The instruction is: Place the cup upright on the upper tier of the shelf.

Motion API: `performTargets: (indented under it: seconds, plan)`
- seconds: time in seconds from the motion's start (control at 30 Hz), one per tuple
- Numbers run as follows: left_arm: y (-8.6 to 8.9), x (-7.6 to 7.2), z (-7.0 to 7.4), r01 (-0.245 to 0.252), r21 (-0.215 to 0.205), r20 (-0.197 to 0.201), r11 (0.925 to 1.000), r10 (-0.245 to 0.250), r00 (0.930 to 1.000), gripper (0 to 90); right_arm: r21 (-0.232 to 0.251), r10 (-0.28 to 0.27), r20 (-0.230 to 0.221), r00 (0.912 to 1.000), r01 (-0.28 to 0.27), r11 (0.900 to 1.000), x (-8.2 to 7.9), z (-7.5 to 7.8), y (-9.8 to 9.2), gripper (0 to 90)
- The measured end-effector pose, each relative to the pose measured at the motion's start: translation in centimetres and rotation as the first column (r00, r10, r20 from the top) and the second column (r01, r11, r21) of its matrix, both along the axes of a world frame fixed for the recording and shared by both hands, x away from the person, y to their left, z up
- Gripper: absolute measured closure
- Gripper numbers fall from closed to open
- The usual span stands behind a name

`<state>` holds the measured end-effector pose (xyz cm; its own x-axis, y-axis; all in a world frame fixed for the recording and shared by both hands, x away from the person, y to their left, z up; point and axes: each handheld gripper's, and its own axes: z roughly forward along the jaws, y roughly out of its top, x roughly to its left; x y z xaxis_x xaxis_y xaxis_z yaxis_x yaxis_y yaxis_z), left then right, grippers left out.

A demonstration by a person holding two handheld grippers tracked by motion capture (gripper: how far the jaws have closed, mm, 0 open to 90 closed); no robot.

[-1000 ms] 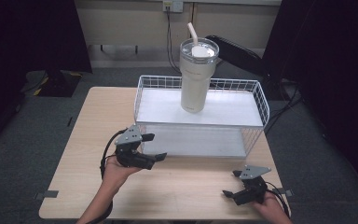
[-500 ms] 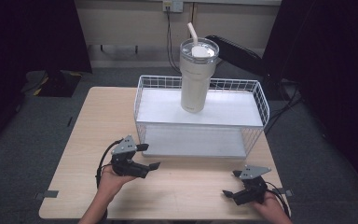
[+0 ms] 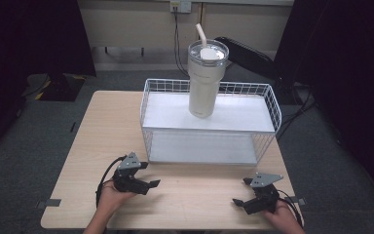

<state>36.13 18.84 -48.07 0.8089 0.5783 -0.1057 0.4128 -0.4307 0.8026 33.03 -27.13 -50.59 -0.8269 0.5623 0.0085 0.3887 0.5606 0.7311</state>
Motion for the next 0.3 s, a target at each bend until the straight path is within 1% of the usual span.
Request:
performTargets:
  seconds: [0.1,0.13,0.23,0.3]
  plan:
    - [0.27,0.03,-0.42,-0.006,0.023,-0.013,0.9997,0.007,0.9999,14.9,0.0,-0.001,0.0,1.0,0.001,1.0,0.0,0.0,0.0,10.7]
    - [0.27,0.03,-0.42,-0.006,0.023,-0.013,0.9997,0.007,0.9999,14.9,0.0,-0.001,0.0,1.0,0.001,1.0,0.0,0.0,0.0,10.7]
    - [0.49,-0.08,-0.65,-0.011,0.046,-0.019,0.9989,0.012,0.9998,14.9,0.0,-0.001,0.0,1.0,0.001,1.0,0.0,0.0,0.0,10.7]
    - [0.48,-0.13,-0.67,-0.013,0.05,-0.021,0.9987,0.014,0.9997,14.9,0.0,-0.001,0.0,1.0,0.001,1.0,0.0,0.0,0.0,10.7]
